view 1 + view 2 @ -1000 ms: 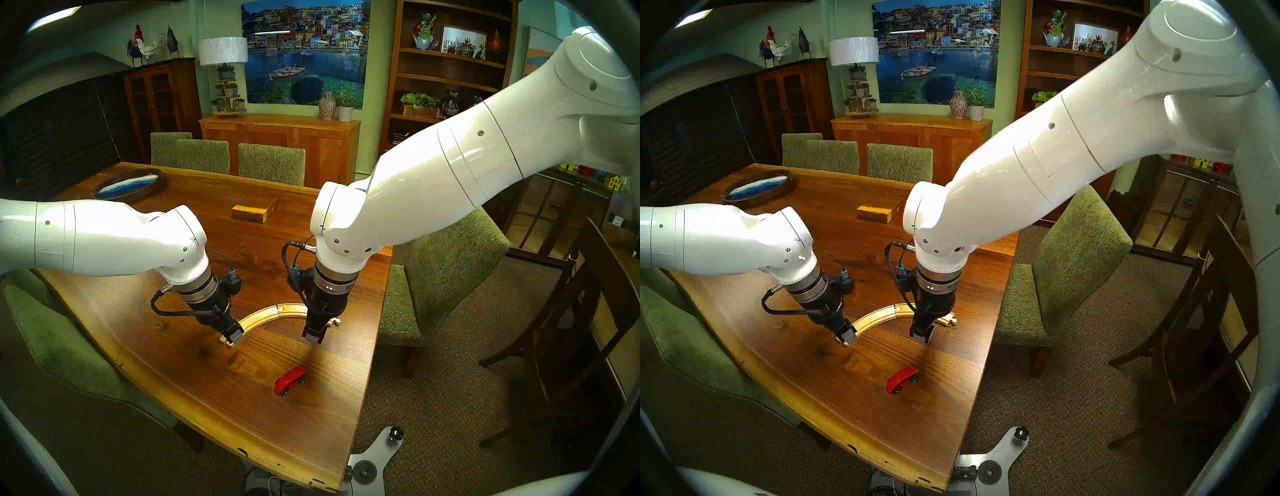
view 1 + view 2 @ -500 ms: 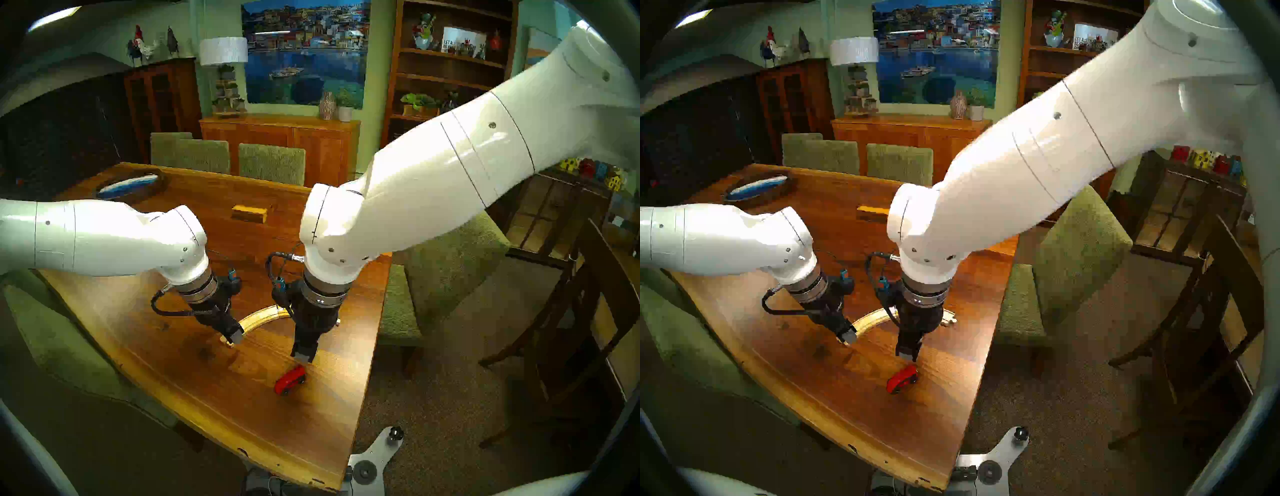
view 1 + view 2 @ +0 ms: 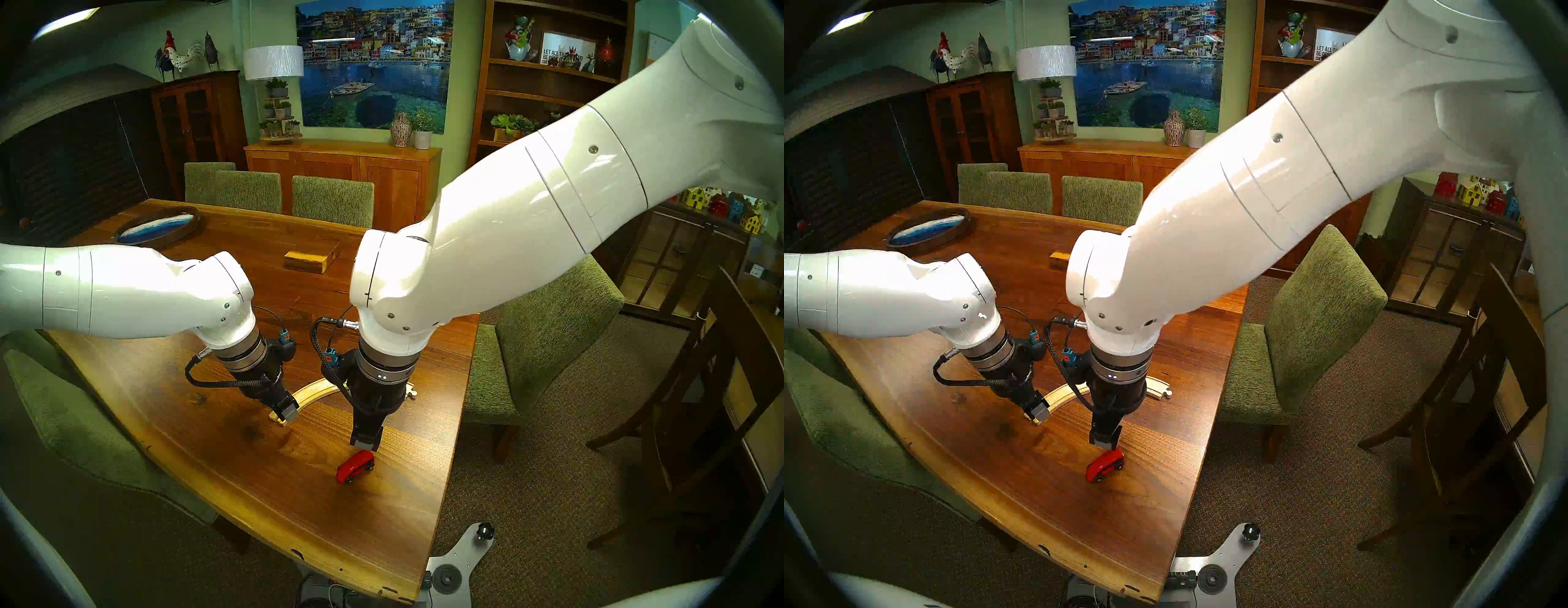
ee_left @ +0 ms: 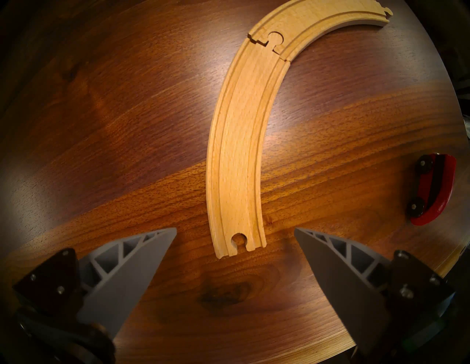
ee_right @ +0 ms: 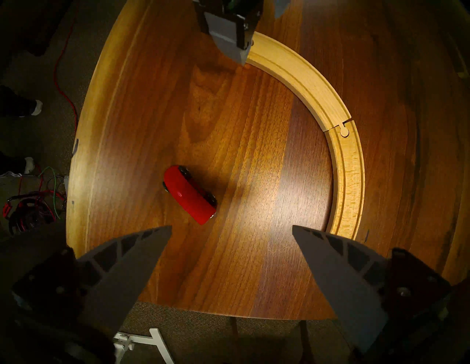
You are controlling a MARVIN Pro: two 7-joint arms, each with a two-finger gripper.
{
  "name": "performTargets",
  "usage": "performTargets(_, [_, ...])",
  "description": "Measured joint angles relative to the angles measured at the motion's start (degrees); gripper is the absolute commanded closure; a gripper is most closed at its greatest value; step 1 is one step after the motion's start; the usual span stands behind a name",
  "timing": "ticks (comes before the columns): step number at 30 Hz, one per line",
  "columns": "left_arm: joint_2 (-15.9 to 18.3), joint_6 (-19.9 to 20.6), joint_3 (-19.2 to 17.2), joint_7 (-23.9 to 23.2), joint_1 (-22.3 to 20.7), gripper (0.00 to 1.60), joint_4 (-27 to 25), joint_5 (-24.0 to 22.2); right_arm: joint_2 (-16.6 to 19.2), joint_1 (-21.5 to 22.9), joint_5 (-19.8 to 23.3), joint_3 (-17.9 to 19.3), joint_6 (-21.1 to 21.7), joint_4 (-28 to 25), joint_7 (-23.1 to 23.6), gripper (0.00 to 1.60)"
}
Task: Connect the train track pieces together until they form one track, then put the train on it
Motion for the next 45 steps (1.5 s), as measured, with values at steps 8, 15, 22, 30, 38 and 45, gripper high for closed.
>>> performTargets(8, [0.0, 0.0, 0.0, 0.0, 0.0, 0.00, 0.0, 0.0, -2.1, -0.4, -1.6, 0.3, 0.3, -0.4, 0.6, 0.00])
performTargets(15, [0.0, 0.0, 0.0, 0.0, 0.0, 0.00, 0.0, 0.0, -3.2, -0.8, -2.7, 0.8, -0.4, -1.4, 1.6, 0.00])
performTargets(22, [0.0, 0.0, 0.0, 0.1, 0.0, 0.00, 0.0, 0.0, -4.0, -2.2, -3.6, 0.5, -1.8, -0.6, 2.5, 0.00])
performTargets(30, [0.0, 0.0, 0.0, 0.1, 0.0, 0.00, 0.0, 0.0, -5.0, -4.0, -4.4, -0.5, -2.4, 1.3, 3.7, 0.00])
performTargets(38, [0.0, 0.0, -0.1, 0.1, 0.0, 0.00, 0.0, 0.0, -5.7, -5.7, -5.4, -2.0, -2.9, 3.3, 5.4, 0.00])
performTargets(45, [0.0, 0.0, -0.1, 0.1, 0.0, 0.00, 0.0, 0.0, -6.3, -7.3, -6.6, -3.2, -3.8, 5.3, 7.0, 0.00])
